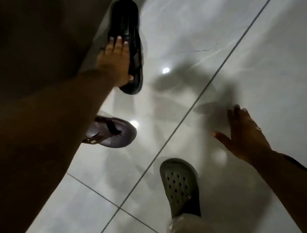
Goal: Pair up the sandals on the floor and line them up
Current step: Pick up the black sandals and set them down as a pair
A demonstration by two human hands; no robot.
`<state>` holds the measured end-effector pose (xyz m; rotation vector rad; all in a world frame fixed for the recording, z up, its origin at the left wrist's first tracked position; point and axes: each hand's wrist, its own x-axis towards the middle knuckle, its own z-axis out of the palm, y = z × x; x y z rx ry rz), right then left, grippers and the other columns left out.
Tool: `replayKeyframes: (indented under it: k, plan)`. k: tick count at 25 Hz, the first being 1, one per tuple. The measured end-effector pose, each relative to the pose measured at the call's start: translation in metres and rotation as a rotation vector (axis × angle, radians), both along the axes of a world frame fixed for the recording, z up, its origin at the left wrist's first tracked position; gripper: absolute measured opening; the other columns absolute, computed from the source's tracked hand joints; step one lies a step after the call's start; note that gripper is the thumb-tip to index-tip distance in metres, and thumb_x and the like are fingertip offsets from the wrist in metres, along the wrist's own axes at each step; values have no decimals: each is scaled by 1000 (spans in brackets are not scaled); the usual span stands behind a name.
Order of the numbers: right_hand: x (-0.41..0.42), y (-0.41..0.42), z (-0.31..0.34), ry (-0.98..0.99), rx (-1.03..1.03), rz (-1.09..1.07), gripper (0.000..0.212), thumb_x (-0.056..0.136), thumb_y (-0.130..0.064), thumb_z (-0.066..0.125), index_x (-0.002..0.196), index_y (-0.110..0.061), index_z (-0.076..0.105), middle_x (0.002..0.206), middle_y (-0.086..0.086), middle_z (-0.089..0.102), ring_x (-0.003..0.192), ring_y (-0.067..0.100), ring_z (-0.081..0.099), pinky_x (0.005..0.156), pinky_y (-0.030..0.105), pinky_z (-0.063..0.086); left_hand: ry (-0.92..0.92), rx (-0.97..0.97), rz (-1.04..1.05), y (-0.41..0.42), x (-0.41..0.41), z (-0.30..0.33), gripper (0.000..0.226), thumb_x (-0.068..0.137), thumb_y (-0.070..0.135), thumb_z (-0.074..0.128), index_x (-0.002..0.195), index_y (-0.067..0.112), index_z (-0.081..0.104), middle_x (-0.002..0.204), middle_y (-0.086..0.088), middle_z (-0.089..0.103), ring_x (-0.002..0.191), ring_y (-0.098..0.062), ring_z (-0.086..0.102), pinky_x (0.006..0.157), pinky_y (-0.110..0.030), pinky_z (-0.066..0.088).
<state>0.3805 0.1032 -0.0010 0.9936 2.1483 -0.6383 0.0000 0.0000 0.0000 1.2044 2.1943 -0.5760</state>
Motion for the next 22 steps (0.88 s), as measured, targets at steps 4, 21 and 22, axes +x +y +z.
replayKeyframes:
  k: [4,21,22]
  plan:
    - [-36,-1,-26,128,89,136,97,81,-75,23,152,-12,8,162,17,6,149,37,8,117,52,22,11,-85,26,-7,-4,-19,86,87,30,61,155,9,11,165,-12,3,149,-45,-6,119,-58,14]
    - [-98,-7,-55,221,156,273,80,90,-44,52,153,-17,10,162,18,-1,149,38,1,119,51,15,-24,50,83,-47,76,-36,119,68,71,61,155,23,-5,164,-17,-8,149,-44,-10,120,-56,2]
    - [-85,-3,-53,208,161,249,80,91,-45,51,153,-18,9,162,18,-1,149,37,1,119,52,15,-31,72,98,-49,88,-36,119,68,71,62,155,22,-3,164,-18,-7,148,-46,-9,119,-55,3]
